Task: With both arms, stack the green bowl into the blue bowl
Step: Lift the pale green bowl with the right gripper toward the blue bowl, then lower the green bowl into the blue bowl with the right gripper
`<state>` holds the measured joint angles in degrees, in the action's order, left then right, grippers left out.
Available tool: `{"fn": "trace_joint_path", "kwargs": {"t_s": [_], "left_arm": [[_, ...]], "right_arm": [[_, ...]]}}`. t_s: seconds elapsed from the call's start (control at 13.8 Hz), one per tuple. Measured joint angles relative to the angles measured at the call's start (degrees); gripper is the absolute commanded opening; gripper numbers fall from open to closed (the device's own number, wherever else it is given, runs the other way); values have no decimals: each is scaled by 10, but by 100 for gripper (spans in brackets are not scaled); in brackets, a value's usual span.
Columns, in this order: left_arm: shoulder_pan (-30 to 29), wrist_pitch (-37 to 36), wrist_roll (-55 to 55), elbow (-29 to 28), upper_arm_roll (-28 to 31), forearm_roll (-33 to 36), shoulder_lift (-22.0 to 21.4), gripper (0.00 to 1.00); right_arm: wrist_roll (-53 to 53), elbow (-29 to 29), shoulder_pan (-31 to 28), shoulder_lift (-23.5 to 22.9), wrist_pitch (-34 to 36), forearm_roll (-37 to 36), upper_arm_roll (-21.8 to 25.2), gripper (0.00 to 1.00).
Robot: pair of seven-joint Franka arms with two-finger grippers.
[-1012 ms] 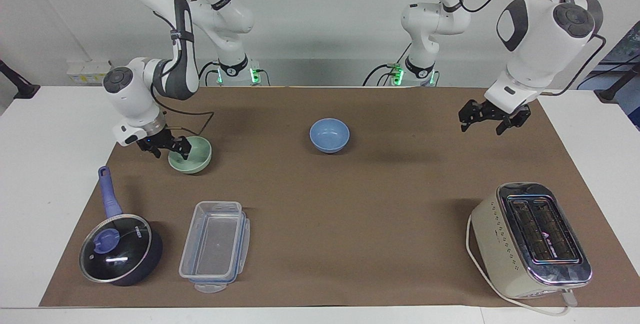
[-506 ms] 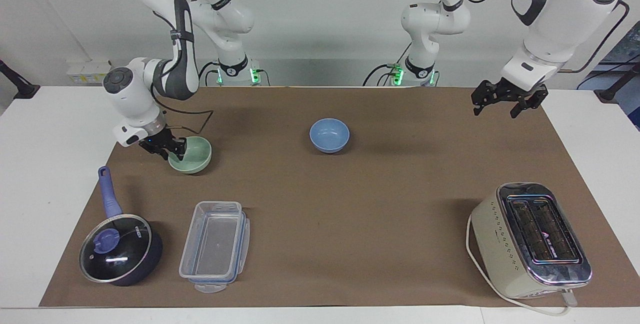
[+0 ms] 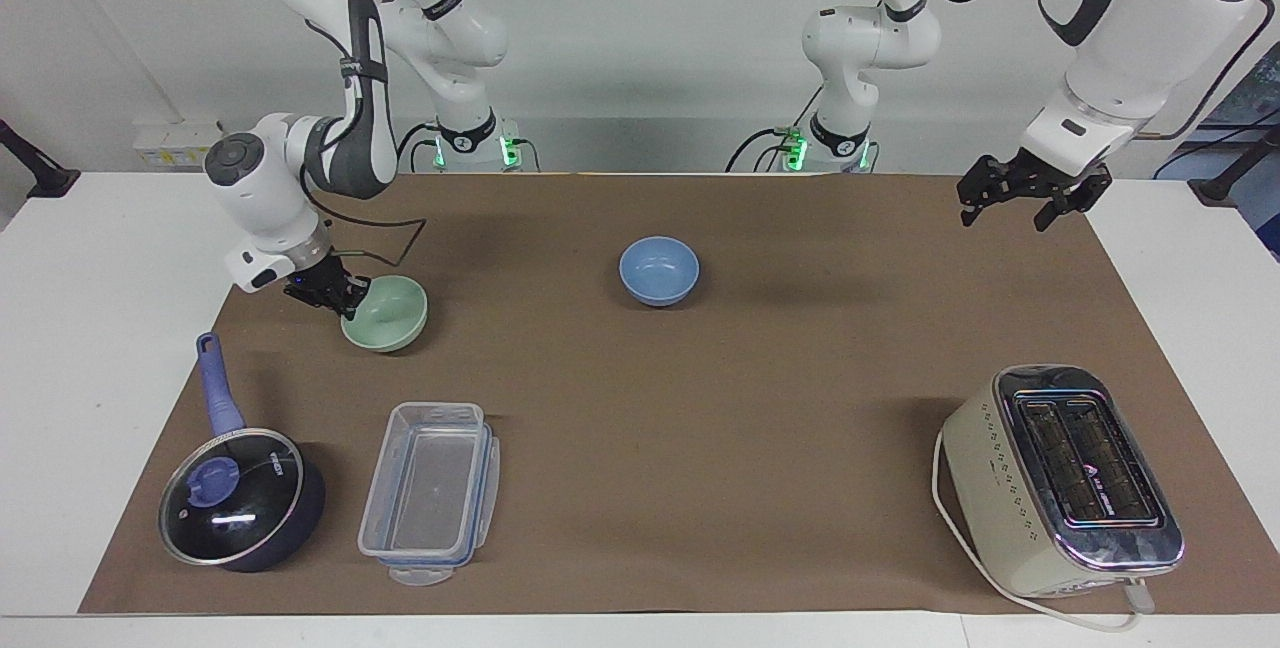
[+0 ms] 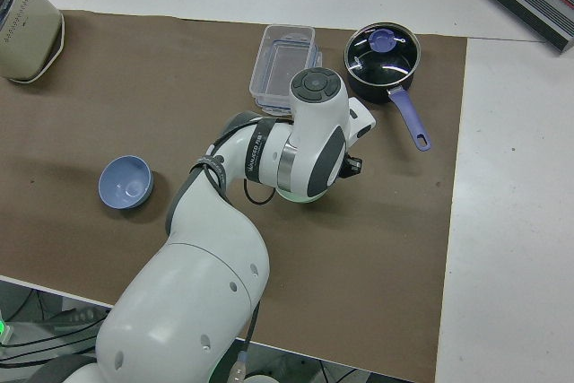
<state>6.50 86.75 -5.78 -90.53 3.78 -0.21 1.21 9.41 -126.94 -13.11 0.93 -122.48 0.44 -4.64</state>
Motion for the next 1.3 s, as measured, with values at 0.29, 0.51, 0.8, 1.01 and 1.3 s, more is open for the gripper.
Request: {"fn": "trace_joint_path", "kwargs": {"t_s": [0.29, 0.51, 0.8, 1.01, 1.3], "left_arm": [[0, 0, 0, 0, 0, 0, 4, 100], [0, 0, 0, 0, 0, 0, 5, 100], [0, 0, 0, 0, 0, 0, 5, 100], [0, 0, 0, 0, 0, 0, 5, 100], [0, 0, 0, 0, 0, 0, 5, 100]], "right_arm": [[0, 2, 85, 55, 50, 67, -4, 0], [-47, 2, 161, 63, 50, 83, -7, 0], [-174, 9, 287, 61, 20, 84, -10, 0], [-229, 9, 347, 56, 17, 84, -10, 0], [-267, 5, 391, 23, -37, 84, -9, 0]]}}
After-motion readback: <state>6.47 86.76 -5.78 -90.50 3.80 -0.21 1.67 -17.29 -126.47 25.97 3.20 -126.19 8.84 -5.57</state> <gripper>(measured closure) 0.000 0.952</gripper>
